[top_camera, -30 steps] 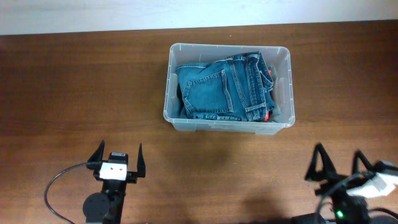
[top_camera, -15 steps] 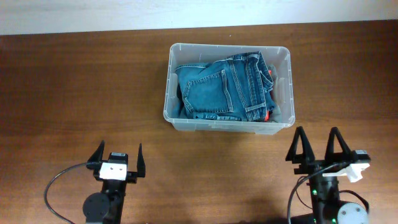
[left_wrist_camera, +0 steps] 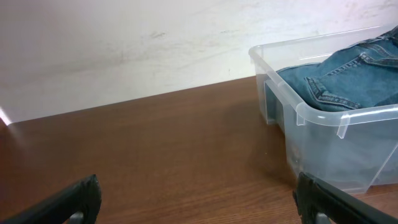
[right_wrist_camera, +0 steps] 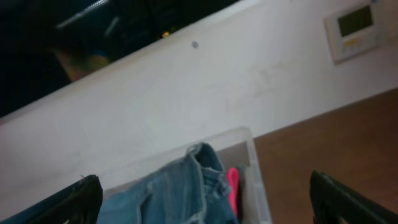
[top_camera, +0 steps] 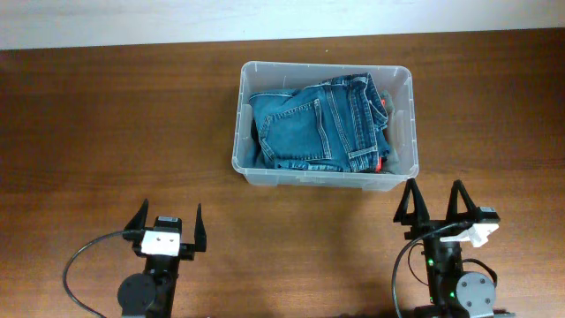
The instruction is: Pack container
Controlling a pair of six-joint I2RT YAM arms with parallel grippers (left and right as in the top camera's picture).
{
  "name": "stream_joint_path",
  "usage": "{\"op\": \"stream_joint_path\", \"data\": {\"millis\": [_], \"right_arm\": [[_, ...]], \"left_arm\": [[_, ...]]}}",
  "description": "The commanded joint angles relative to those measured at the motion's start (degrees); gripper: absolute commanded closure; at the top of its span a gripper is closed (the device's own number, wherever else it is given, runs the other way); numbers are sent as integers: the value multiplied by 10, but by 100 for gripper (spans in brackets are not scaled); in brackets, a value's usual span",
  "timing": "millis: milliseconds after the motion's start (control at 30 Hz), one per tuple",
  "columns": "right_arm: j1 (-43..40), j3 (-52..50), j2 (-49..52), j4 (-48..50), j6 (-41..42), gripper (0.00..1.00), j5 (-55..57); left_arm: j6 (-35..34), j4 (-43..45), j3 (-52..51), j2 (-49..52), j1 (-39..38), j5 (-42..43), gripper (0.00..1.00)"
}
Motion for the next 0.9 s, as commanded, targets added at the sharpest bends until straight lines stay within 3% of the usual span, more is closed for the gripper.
{"op": "stream_joint_path", "data": {"millis": [0,533,867], "right_arm": [[-14,-12,-7,2,-9,2,-14],[-12,-30,-7,-76,-235,2,-75],[-13,-30,-7,-108,-240,2,-74]], "left_arm": [[8,-1,-3,-5,3,0,1],[8,-1,-3,-5,3,0,1],[8,-1,-3,-5,3,0,1]]}}
